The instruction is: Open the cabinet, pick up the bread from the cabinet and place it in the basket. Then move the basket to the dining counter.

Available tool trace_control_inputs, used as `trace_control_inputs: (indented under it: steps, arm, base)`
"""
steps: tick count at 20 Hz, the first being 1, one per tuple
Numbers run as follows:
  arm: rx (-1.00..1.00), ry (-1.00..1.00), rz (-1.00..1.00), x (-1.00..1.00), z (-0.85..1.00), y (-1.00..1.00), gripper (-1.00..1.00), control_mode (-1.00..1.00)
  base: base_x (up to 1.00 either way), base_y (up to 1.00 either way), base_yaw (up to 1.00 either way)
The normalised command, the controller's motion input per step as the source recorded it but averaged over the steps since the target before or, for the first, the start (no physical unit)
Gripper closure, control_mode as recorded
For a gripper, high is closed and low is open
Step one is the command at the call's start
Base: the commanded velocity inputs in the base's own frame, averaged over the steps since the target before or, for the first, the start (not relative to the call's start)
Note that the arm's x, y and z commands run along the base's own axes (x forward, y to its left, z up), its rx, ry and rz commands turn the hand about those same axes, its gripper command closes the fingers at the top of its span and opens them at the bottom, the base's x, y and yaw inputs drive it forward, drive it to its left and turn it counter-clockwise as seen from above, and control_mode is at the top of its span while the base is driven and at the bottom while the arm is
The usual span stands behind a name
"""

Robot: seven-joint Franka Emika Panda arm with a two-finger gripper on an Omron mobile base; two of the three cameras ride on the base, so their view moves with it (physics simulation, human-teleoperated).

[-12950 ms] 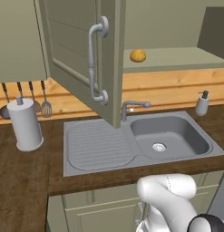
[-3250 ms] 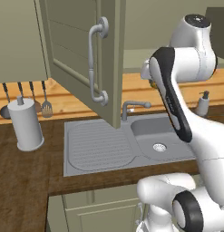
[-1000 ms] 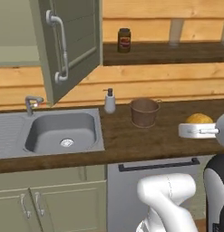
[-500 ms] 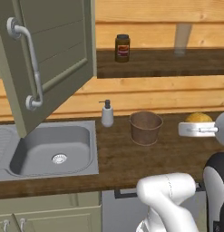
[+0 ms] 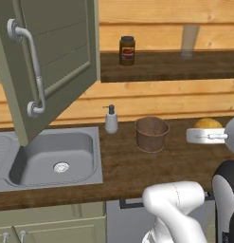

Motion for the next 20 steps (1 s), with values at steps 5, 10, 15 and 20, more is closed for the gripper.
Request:
trace_control_inputs:
  steps: [5,10,15,20]
  arm:
    - [0.0,0.09,-0.01,0.8,-0.3,-0.13,1.0,-1.0]
    - [0.03,0.17,0.0,0.97,-0.28,-0.22,1.0,-1.0]
    - [0.05,0.14,0.04,0.92,-0.57,-0.15,1.0,-1.0]
    - [0.01,0.08,0.04,0.92,-0.65,-0.04,1.0,-1.0]
  base:
    - [0.2,0.0,-0.02]
    - [0.0,0.0,0.0]
    - [0.0,0.0,0.0]
    - [0.0,0.0,0.0]
